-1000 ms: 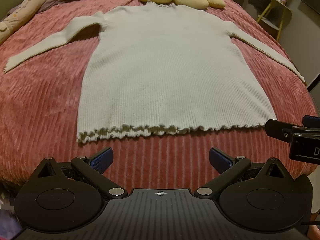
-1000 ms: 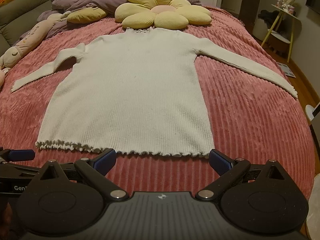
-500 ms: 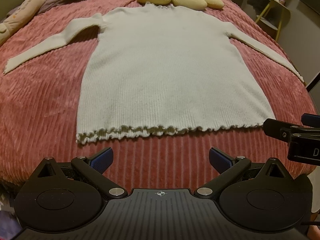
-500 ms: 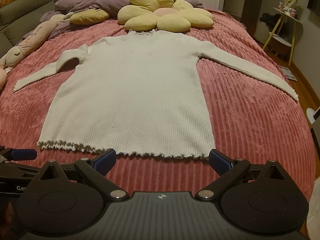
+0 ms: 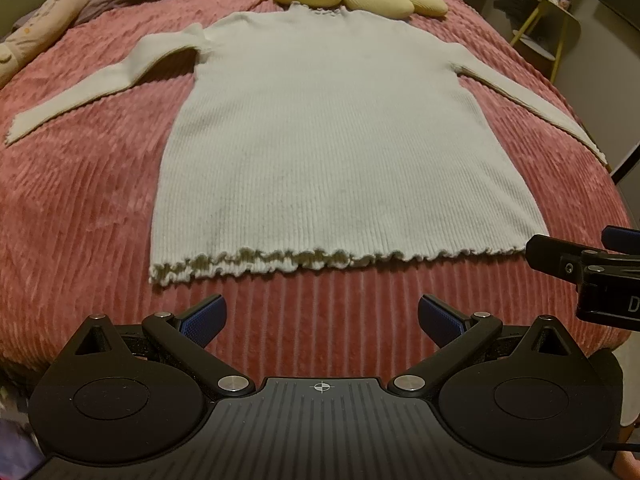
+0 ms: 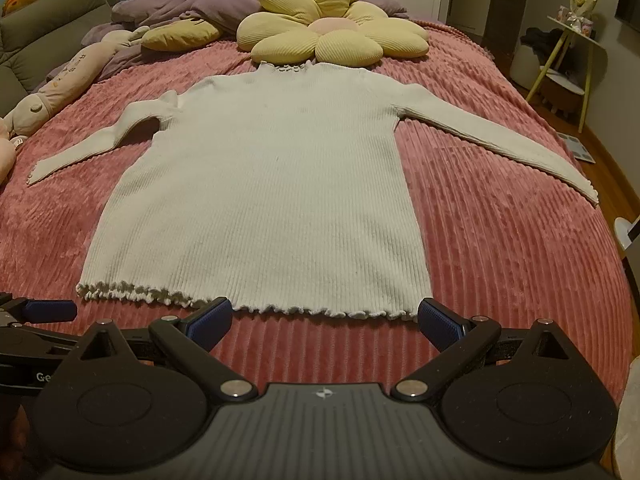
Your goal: Fold small clothes
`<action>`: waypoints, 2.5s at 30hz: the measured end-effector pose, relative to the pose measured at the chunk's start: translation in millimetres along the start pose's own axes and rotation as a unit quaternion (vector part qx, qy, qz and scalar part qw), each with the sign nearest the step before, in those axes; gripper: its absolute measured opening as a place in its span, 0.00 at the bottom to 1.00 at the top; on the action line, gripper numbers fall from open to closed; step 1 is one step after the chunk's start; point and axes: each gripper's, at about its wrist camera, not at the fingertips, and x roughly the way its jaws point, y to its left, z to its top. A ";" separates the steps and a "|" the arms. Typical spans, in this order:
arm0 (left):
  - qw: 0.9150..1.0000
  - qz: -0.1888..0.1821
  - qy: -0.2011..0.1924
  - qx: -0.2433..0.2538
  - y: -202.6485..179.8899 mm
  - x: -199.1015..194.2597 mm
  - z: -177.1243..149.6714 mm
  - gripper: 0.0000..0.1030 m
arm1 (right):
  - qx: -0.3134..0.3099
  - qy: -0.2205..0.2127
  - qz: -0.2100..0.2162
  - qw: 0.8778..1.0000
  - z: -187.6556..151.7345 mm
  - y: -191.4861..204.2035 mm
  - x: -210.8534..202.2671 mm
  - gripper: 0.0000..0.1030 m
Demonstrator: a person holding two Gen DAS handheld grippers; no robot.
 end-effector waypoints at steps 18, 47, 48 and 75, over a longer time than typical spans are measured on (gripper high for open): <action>1.000 -0.002 0.004 -0.002 0.7 2.2 -1.3 1.00 | 0.003 0.000 0.004 1.000 0.2 -0.4 0.2 0.96; 1.000 -0.003 0.006 -0.005 0.8 4.0 -1.5 1.00 | 0.009 -0.004 0.012 1.000 -1.0 -1.2 1.9 0.96; 1.000 -0.003 0.006 -0.005 0.9 4.4 -1.6 1.00 | 0.010 -0.004 0.013 1.000 -1.0 -0.8 2.0 0.96; 1.000 -0.003 0.027 -0.002 -3.4 23.5 5.3 1.00 | 0.043 -0.007 0.048 0.998 0.6 -16.4 14.4 0.96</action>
